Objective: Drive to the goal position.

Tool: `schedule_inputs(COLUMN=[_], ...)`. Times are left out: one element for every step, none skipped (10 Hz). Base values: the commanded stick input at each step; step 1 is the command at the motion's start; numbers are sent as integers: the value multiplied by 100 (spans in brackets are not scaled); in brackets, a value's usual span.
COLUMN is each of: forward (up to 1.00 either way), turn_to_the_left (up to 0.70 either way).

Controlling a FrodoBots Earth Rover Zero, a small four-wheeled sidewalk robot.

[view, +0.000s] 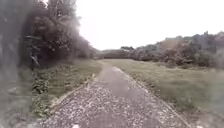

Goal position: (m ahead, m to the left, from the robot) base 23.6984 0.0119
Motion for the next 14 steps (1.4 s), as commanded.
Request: schedule_inputs(forward=[85, 85, 85, 85, 85, 85, 85, 85, 85, 85, 85, 85, 85, 85], turn_to_the_left=[1, 1, 1, 1, 1, 1, 1, 1, 0, -3, -6, -13, -20, 1])
